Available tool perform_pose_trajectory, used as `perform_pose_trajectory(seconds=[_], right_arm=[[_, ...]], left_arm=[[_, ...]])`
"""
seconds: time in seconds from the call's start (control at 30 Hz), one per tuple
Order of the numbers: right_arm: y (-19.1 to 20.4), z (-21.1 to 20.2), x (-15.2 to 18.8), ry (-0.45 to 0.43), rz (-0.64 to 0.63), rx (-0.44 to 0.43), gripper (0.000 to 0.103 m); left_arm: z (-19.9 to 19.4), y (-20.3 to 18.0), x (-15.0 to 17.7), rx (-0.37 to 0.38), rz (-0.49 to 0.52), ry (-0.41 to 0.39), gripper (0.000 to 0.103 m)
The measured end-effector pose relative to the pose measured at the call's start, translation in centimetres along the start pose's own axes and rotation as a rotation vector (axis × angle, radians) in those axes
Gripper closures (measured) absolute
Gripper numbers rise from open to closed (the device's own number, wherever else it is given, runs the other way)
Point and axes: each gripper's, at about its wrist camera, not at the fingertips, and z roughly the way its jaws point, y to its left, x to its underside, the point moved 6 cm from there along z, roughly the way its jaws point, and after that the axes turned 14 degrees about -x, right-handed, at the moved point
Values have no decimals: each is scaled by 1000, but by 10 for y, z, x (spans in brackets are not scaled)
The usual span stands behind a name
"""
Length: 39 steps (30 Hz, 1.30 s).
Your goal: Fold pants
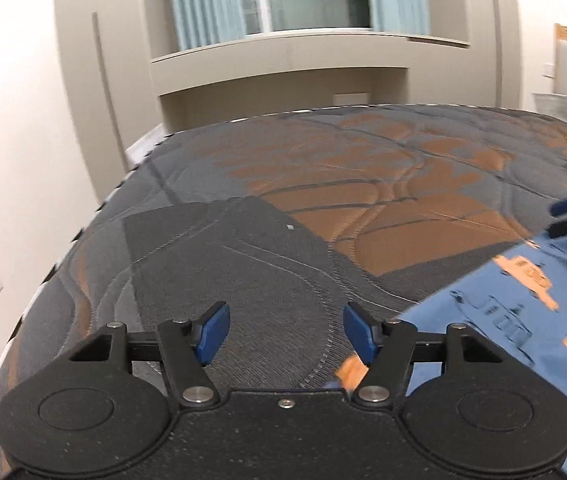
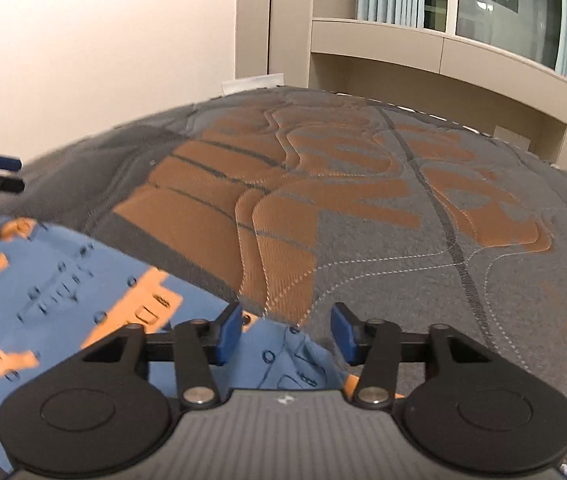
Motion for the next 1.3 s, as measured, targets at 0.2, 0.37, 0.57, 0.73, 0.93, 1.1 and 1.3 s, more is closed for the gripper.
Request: perform_pose_trajectory(seconds=[0.2, 0.37, 0.57, 0.73, 0.93, 1.1, 1.3], right_arm=[[-1, 13, 5, 65, 11, -65, 35], [-5, 19, 10, 96, 57, -122, 79], [13, -1, 14, 60, 12, -69, 97], [43, -53, 15, -51, -33, -16, 97], [77, -115, 14, -125, -79, 34, 97], [112, -160, 20, -174, -127, 51, 97], [173, -210, 47, -221, -218, 70, 97]], left_arm=[[11, -20, 22, 60, 121, 95, 55], [20, -32, 28, 102, 104, 171, 99], [-6, -47, 24, -8, 177, 88, 100], [-56, -54, 13, -63, 208, -45, 100], [-112, -53, 5, -74, 218, -133, 100], [-147, -47, 11, -84, 218, -170, 100], [-185, -33, 36, -27, 177, -257, 100]])
